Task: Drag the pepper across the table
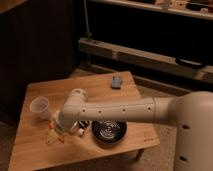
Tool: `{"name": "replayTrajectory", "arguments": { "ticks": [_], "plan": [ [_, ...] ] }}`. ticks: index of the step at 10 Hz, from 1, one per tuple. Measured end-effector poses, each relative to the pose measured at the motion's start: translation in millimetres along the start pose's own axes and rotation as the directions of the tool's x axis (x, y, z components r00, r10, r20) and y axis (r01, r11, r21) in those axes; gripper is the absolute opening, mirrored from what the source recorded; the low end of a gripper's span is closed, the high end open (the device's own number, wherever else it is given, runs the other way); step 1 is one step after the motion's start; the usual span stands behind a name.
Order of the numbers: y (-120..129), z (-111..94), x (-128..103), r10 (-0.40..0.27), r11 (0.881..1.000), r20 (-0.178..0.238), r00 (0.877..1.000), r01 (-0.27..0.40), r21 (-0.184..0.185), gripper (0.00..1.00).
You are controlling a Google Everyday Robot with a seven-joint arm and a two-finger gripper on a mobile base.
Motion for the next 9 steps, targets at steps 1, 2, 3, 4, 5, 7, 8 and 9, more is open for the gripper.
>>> {"name": "replayTrajectory", "arguments": {
  "ticks": [1, 2, 3, 4, 5, 7, 8, 9],
  "plan": [
    [2, 4, 2, 0.004, 1.000, 0.012, 1.000, -0.004, 0.001, 0.80],
    [5, 10, 2, 0.008, 1.000, 0.031, 1.000, -0.008, 0.005, 0.80],
    [2, 17, 1, 0.003, 1.000, 0.047, 0.999, -0.004, 0.011, 0.80],
    [1, 24, 0, 0.002, 1.000, 0.065, 0.998, -0.003, 0.017, 0.80],
    [0, 29, -1, 0.001, 1.000, 0.080, 0.997, -0.003, 0.024, 0.80],
    [-7, 37, -1, -0.008, 0.999, 0.100, 0.995, 0.004, 0.037, 0.80],
    [-10, 41, -2, -0.012, 0.999, 0.110, 0.994, 0.007, 0.044, 0.80],
    [-13, 44, -3, -0.015, 0.999, 0.117, 0.993, 0.010, 0.048, 0.80]
  ]
}}
